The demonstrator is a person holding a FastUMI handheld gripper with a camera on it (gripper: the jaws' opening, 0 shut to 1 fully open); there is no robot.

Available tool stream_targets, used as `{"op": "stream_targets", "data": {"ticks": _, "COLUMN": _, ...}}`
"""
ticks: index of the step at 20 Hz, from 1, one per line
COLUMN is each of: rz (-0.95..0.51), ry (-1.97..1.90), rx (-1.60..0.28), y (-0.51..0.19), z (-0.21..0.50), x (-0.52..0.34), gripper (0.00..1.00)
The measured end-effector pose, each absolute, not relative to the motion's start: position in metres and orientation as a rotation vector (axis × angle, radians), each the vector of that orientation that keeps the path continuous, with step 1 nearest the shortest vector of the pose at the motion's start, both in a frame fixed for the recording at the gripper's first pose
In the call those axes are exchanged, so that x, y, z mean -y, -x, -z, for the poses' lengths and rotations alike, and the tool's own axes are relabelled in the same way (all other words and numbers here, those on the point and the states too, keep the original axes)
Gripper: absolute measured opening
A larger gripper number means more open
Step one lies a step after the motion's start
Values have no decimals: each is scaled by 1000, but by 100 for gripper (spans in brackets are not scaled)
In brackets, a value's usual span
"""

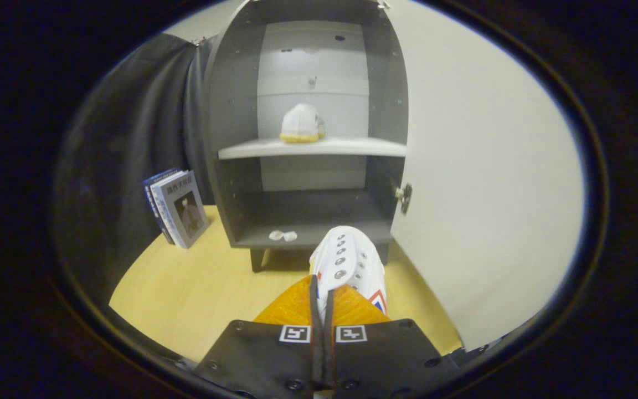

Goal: Open the shoe cabinet door, grab the shoes and put them into the shoe cabinet, then close the shoe cabinet door.

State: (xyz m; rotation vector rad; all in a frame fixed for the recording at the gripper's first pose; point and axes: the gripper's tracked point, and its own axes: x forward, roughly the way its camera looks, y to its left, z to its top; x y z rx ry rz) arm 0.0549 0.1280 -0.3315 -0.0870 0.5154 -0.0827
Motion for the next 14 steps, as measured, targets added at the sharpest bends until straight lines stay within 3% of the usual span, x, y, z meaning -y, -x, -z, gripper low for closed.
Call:
{"op": "stream_targets", "data": {"ticks": 6, "rz": 78, "ry": 152, "rx": -413, "y": -115, "z": 242, "x": -131, "gripper": 2}}
{"op": "stream_targets", "data": {"ticks": 14, "rz": 30, "ry": 234, "rx": -382, "y": -238, "z": 210, "x": -109, "gripper": 2}}
